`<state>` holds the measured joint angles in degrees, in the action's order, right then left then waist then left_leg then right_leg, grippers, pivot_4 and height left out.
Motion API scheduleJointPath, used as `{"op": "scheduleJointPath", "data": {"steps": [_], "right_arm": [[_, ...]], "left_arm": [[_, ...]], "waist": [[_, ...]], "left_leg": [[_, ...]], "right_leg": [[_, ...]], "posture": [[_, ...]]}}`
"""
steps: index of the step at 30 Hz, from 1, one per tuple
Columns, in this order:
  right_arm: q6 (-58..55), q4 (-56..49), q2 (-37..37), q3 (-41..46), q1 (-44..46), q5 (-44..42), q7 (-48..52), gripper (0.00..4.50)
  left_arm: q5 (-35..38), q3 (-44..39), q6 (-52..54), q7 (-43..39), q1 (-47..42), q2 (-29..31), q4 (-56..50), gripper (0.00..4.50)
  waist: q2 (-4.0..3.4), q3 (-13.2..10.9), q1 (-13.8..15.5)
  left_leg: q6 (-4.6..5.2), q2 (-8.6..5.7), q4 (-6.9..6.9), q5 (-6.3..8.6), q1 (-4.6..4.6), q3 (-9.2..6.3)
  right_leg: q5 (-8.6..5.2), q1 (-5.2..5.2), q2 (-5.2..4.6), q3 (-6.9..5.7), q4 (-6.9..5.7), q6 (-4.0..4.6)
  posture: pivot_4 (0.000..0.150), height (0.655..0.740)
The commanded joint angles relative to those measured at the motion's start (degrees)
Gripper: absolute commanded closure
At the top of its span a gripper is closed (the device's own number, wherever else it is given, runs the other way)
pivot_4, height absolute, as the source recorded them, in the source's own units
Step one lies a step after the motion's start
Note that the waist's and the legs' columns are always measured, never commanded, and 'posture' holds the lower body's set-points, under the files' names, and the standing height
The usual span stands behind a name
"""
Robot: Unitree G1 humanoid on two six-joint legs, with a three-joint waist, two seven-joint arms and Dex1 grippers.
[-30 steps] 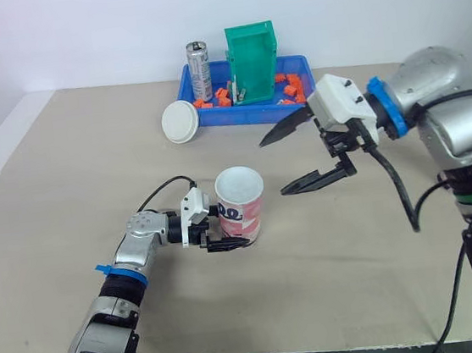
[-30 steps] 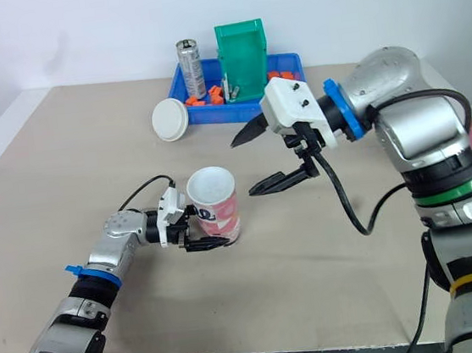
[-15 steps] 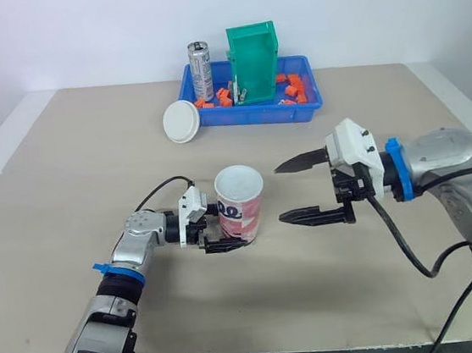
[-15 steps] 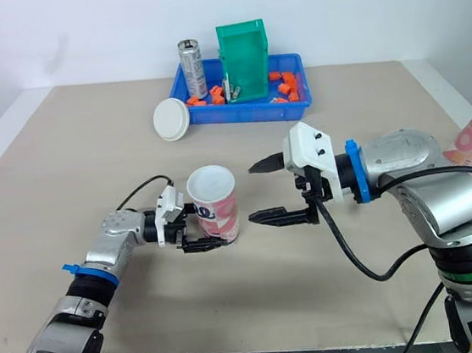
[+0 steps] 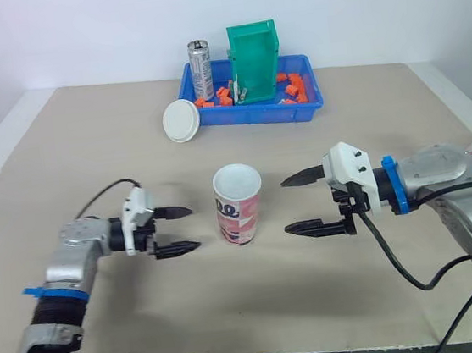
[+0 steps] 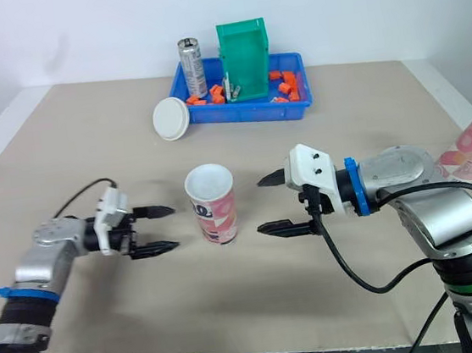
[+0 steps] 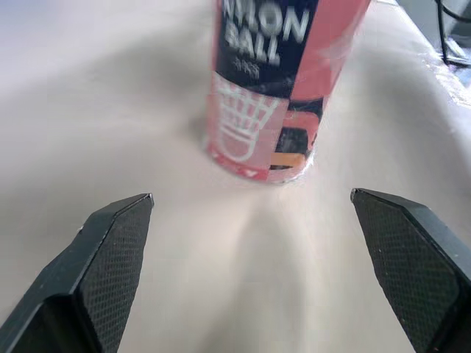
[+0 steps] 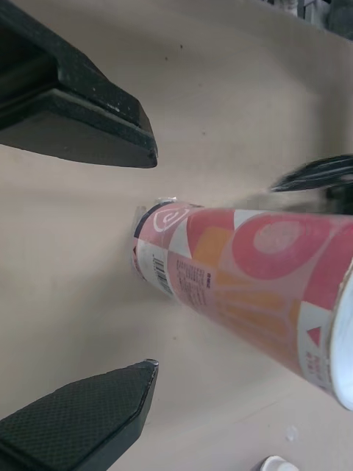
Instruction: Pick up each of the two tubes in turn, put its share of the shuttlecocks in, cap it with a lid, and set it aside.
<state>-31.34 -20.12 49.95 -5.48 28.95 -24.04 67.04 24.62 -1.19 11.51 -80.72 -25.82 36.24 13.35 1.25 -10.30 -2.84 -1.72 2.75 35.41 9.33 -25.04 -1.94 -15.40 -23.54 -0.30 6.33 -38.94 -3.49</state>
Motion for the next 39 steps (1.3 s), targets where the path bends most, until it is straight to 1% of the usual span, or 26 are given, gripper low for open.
{"op": "scheduleJointPath", "data": {"steps": [1,4,7,11,17,20,28,39], "right_arm": [[2.0,1.7,-2.3,-1.2,-0.4,1.2,-1.6,0.0],[3.3,3.5,-5.0,-2.5,-1.1,1.8,-2.1,0.0],[4.8,5.1,-7.8,-4.1,-1.4,2.5,-2.4,0.0],[6.3,7.2,-11.4,-5.9,-0.4,3.4,-2.9,0.0],[8.3,12.7,-17.4,-7.7,3.0,4.8,-4.1,0.0],[9.0,14.6,-19.2,-8.1,4.1,5.6,-4.1,0.0],[8.7,16.6,-21.9,-7.7,5.2,5.1,-3.2,0.0],[9.3,18.9,-26.0,-11.0,6.4,6.8,-3.0,0.0]], "left_arm": [[10.6,-7.4,8.2,1.9,0.8,2.8,-11.9,0.02],[15.7,-10.6,13.9,4.3,3.1,4.9,-19.5,0.02],[16.2,-12.2,15.2,6.9,6.6,6.4,-24.1,0.02],[18.1,-14.1,16.5,10.0,9.3,6.5,-27.2,0.02],[17.5,-14.5,15.6,11.3,13.2,7.5,-29.3,0.02],[18.2,-14.7,15.7,12.2,14.1,7.4,-30.3,0.02],[19.6,-14.0,16.3,13.1,15.4,7.4,-32.3,0.02],[17.5,-11.9,14.2,12.0,15.4,7.2,-30.8,0.02]], "waist": [[0.17,-0.1,0.0],[0.2,-0.1,0.1],[0.19,-0.1,0.1],[0.25,-0.1,0.1],[0.26,-0.2,-0.1],[0.28,-0.2,0.0],[0.28,-0.2,0.1],[0.28,-0.2,0.1]], "left_leg": [[0.0,0.02,0.01,0.0,0.0,0.01],[-0.01,0.02,0.04,0.0,-0.02,0.01],[-0.01,0.01,0.01,0.01,0.0,0.03],[-0.01,0.07,0.01,0.0,0.02,0.02],[-0.03,0.12,0.08,-0.01,0.08,0.12],[-0.03,0.16,0.07,-0.01,0.09,0.12],[-0.04,0.17,0.05,-0.01,0.07,0.13],[-0.04,0.2,0.05,-0.01,0.08,0.12]], "right_leg": [[0.0,0.01,-0.01,0.0,0.0,0.0],[0.03,0.02,-0.03,-0.02,0.0,-0.05],[0.0,0.02,-0.04,-0.02,0.01,-0.04],[0.04,0.01,0.04,-0.03,-0.01,0.02],[0.07,0.02,0.03,-0.03,0.0,0.26],[0.07,0.01,0.07,-0.04,0.0,0.3],[0.12,0.0,0.09,-0.04,0.0,0.19],[0.14,-0.01,0.12,-0.04,0.0,0.24]], "posture": [[0.15,0.7362],[0.15,0.7362],[0.15,0.7362],[0.15,0.7362],[0.15,0.7362],[0.15,0.7362],[0.15,0.7362],[0.15,0.7362]]}}
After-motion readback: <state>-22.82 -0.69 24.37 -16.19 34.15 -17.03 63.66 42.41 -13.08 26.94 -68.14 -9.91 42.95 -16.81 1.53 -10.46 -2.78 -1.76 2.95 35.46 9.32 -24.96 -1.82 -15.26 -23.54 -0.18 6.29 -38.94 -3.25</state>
